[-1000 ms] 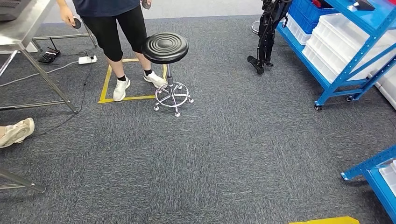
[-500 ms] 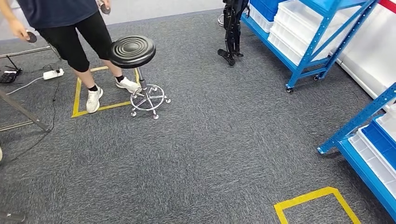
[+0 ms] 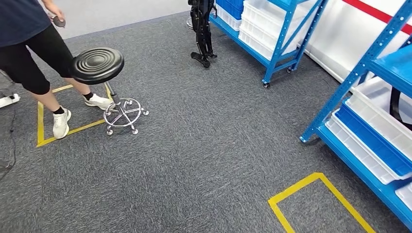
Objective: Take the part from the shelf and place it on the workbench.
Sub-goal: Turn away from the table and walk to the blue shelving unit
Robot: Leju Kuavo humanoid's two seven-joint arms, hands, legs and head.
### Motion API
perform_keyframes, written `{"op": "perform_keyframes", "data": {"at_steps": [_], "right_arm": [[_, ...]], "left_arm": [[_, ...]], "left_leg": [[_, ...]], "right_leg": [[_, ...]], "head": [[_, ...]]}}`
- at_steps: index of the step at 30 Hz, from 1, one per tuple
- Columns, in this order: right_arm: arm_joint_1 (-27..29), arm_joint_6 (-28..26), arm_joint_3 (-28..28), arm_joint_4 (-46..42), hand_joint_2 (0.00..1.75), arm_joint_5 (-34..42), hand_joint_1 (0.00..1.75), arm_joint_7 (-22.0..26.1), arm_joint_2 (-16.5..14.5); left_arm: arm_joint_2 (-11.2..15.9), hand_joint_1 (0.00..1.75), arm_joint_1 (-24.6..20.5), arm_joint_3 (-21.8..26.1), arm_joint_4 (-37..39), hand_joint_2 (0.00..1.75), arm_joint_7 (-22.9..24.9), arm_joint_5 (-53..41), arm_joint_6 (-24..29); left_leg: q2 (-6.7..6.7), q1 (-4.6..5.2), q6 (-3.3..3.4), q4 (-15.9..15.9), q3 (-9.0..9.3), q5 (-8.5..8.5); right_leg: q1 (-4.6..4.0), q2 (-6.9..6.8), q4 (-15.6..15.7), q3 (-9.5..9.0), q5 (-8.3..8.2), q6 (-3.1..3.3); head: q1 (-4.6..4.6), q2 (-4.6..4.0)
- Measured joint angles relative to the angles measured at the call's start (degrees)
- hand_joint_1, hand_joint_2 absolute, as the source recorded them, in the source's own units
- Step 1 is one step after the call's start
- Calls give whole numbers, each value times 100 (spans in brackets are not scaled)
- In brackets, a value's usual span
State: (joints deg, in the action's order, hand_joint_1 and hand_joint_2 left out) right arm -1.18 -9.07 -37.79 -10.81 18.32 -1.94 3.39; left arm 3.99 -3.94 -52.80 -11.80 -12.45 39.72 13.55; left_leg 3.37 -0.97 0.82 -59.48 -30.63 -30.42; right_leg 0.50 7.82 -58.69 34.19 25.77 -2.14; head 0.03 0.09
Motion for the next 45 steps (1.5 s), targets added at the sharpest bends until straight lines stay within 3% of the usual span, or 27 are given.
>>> {"op": "perform_keyframes", "data": {"at_steps": [1, 3, 5, 7, 8, 10, 12, 13, 15, 17, 18, 20, 22, 23, 24, 27, 29, 31, 33, 35, 37, 38, 39, 40, 42, 44, 45], "right_arm": [[18, 1, 1, 3, 0, 2, 0, -1, 0], [27, 8, 5, 9, 0, 10, 0, -2, -5], [17, 15, 9, 10, 0, 18, 0, -3, -10], [24, 15, 10, 10, 0, 21, 0, -3, -10], [29, 15, 11, 10, 0, 22, 0, -3, -11], [34, 15, 13, 10, 0, 22, 0, -3, -8], [16, 15, 15, 10, 0, 22, 0, -3, -5], [9, 14, 15, 10, 0, 22, 0, -3, -5], [2, 13, 15, 13, 0, 21, 0, -3, -4], [-1, 13, 15, 16, 0, 19, 0, -3, -2], [-7, 13, 15, 16, 0, 17, 0, -3, -1], [-20, 13, 15, 16, 0, 14, 0, -3, 5], [-20, 13, 15, 17, 0, 16, 0, -2, 9], [-14, 13, 15, 17, 0, 19, 0, -1, 10], [-7, 13, 15, 18, 0, 23, 0, 0, 9], [-9, 13, 15, 19, 0, 30, 0, 6, 4], [-12, 11, 16, 20, 0, 31, 0, 13, 4], [13, 9, 17, 27, 0, 33, 0, 17, 10], [30, 8, 17, 35, 0, 35, 0, 19, 13], [18, 7, 17, 38, 0, 36, 0, 21, 8], [11, 7, 17, 38, 0, 37, 0, 23, 6], [14, 7, 17, 38, 0, 37, 0, 23, 7], [21, 7, 17, 38, 0, 37, 0, 23, 7], [29, 7, 17, 38, 0, 37, 0, 23, 12], [26, 7, 17, 38, 0, 37, 0, 25, 16], [16, 6, 17, 38, 0, 37, 0, 27, 17], [15, 4, 17, 38, 0, 37, 0, 28, 18]], "left_arm": [[-4, 0, -2, 0, 0, 0, -4, 2, 0], [-7, 0, 0, 1, 1, 0, -11, 5, 0], [0, 0, 17, 1, 2, 0, -12, 5, -1], [4, 0, 28, -1, 4, 0, -12, 5, -2], [5, 0, 26, -1, 4, 0, -12, 5, -2], [4, 0, 23, -1, 4, 0, -12, 5, -2], [10, 0, 23, -1, 5, 0, -11, 5, -3], [14, 0, 20, -1, 6, 0, -10, 5, -3], [13, 0, 6, -1, 4, 0, -12, 5, -2], [6, 0, -13, -1, 1, 0, -17, 10, 7], [1, 0, -15, -1, 0, 0, -20, 17, 11], [-9, 0, 7, -1, 0, 0, -22, 36, 16], [-14, 0, 35, -2, 0, 0, -19, 45, 16], [-15, 0, 41, -2, 0, 0, -15, 48, 18], [-16, 0, 44, -2, 0, 0, -11, 51, 21], [-16, 0, 49, -1, 4, 0, -3, 61, 33], [-17, 0, 51, -1, 6, 0, -1, 62, 40], [-22, 0, 45, -1, 4, 0, -1, 63, 52], [-22, 0, 47, 1, 5, 0, 0, 71, 63], [-15, 0, 71, 3, 7, 0, 1, 89, 66], [-11, 0, 91, 4, 7, 0, 4, 99, 65], [-13, 0, 92, 4, 7, 0, 7, 99, 64], [-14, 0, 91, 4, 7, 0, 9, 99, 63], [-17, 0, 90, 4, 7, 0, 11, 99, 63], [-14, 0, 90, 4, 8, 0, 11, 101, 65], [-8, 0, 88, 4, 9, 0, 11, 105, 67], [-7, 0, 85, 4, 9, 0, 11, 109, 68]], "left_leg": [[-74, 3, 51, 30, 21, 24], [-227, -3, 138, 92, 56, 76], [-394, 22, 172, 104, 62, 88], [-558, 37, 173, 103, 58, 79], [-628, 37, 167, 103, 63, 71], [-756, 34, 133, 102, 90, 43], [-863, 60, 64, 96, 132, -8], [-913, 72, 27, 96, 156, -31], [-1008, 69, -41, 116, 209, -65], [-856, 38, -106, 25, 214, -165], [-694, 25, -129, -171, 136, -299], [-401, 15, -138, -866, -206, -665], [-334, 12, -147, -1452, -544, -842], [-326, 6, -151, -1489, -597, -766], [-310, -6, -151, -1297, -539, -578], [-1, -70, -143, -262, -126, -16], [115, -56, -103, -16, -47, 22], [-16, -29, -8, 25, -19, 39], [-158, -31, 90, 78, 26, 87], [-322, -20, 137, 98, 43, 107], [-496, -5, 142, 96, 35, 101], [-572, -4, 135, 95, 35, 92], [-632, -6, 126, 94, 40, 82], [-696, -13, 106, 94, 56, 65], [-807, 2, 44, 90, 101, 14], [-914, 35, -31, 98, 152, -43], [-967, 44, -63, 111, 181, -66]], "right_leg": [[3, -30, -24, 35, 5, -27], [-10, -296, -339, 215, 160, -26], [-6, -605, -1064, 570, 462, 7], [26, -702, -1583, 822, 608, -25], [43, -729, -1530, 790, 558, -70], [71, -889, -825, 407, 294, -172], [49, -1139, -168, 33, 92, -172], [25, -1207, -36, -44, 60, -136], [-4, -1110, -14, -39, 52, -46], [42, -983, 17, -56, 35, 37], [72, -919, 33, -74, 23, 90], [69, -791, 36, -71, 17, 165], [46, -633, 32, -69, 14, 190], [40, -551, 30, -74, 12, 193], [39, -468, 27, -84, 12, 192], [20, -240, -1, -92, 15, 155], [7, -115, -3, -38, 12, 73], [24, -42, 1, 11, 1, -16], [21, -287, -215, 119, 118, -38], [23, -617, -851, 429, 433, -8], [44, -705, -1502, 750, 678, -28], [55, -721, -1590, 789, 686, -70], [66, -737, -1501, 741, 628, -119], [75, -795, -1145, 550, 487, -179], [71, -1076, -400, 147, 210, -215], [43, -1237, -57, -45, 77, -152], [26, -1194, -53, -46, 71, -111]], "head": [[1, -1], [32, -1], [58, -1], [60, -1], [62, -1], [65, -1], [60, 0], [57, -1], [51, -1], [36, -1], [24, -1], [2, 0], [2, 0], [1, 0], [1, -1], [2, -1], [5, -1], [5, -1], [22, -1], [46, -1], [54, -1], [54, 0], [57, -1], [57, -1], [68, -2], [66, -1], [60, -1]]}}
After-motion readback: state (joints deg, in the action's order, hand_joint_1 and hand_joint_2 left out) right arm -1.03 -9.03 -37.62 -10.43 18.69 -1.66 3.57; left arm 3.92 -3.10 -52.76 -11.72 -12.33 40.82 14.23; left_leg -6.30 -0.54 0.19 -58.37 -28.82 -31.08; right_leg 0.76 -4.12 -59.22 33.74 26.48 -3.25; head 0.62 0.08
